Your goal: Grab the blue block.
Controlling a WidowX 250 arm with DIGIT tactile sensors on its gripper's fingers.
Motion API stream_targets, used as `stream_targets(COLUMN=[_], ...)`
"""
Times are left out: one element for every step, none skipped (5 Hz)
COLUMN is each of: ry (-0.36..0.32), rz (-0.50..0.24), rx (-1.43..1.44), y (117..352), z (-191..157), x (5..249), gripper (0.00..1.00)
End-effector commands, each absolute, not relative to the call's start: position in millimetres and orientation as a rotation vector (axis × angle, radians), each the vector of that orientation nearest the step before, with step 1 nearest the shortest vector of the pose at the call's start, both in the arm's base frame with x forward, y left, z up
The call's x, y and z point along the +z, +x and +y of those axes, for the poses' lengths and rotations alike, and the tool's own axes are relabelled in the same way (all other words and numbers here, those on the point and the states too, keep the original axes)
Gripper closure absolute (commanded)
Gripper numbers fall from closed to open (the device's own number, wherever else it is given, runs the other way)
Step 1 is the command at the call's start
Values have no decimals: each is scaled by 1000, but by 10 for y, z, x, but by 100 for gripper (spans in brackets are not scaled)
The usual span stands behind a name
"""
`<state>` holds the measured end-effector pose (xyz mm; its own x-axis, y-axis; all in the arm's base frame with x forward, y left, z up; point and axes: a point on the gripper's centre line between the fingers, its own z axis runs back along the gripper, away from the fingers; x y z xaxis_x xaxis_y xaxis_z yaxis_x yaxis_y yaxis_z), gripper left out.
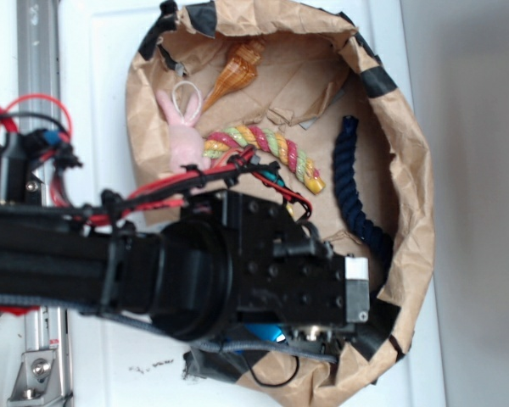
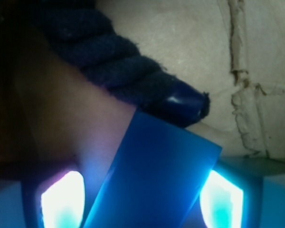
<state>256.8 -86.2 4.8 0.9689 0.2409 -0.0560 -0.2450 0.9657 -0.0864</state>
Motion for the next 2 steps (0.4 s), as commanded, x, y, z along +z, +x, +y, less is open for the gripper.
stream_targets(ry=[39,22], rz=[-30,-52], rx=[234,185], y=[2782,2911], z=[-407,-212], x=[130,313], gripper=[100,100])
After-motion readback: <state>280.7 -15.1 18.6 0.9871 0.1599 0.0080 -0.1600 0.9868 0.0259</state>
